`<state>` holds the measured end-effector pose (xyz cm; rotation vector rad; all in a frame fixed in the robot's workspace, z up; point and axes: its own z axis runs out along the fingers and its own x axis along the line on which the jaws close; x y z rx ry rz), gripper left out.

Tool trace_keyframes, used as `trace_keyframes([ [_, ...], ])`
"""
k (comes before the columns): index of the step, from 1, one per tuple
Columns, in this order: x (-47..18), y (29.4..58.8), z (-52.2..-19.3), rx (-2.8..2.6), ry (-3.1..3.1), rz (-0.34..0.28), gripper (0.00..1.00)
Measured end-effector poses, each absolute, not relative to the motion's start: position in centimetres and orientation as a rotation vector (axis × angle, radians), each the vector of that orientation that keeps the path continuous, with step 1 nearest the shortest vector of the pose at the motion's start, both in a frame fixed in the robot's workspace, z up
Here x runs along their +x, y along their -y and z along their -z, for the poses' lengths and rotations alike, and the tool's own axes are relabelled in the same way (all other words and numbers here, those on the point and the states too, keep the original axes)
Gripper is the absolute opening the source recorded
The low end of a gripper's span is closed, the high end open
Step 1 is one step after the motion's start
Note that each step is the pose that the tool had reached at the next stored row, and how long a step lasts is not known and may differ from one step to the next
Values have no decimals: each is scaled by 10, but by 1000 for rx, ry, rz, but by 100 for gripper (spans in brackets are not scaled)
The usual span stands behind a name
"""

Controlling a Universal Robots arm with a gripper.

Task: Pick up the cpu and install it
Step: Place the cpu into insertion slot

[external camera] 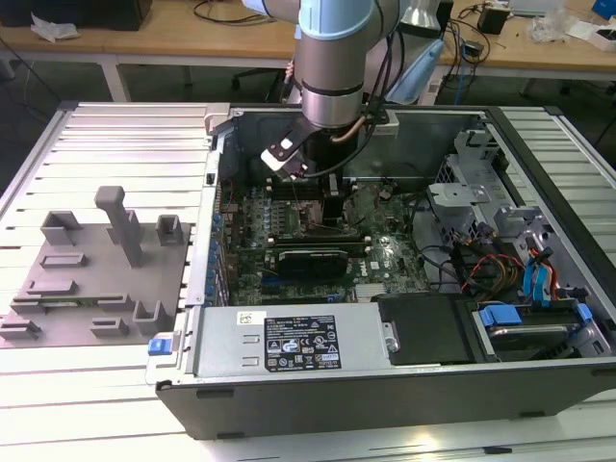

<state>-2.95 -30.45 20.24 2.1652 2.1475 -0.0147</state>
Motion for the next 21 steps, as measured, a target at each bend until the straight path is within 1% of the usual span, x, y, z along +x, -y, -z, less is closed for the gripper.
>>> trace_keyframes([
  [21,-32,305,-196,2175,-2156,-4,55],
])
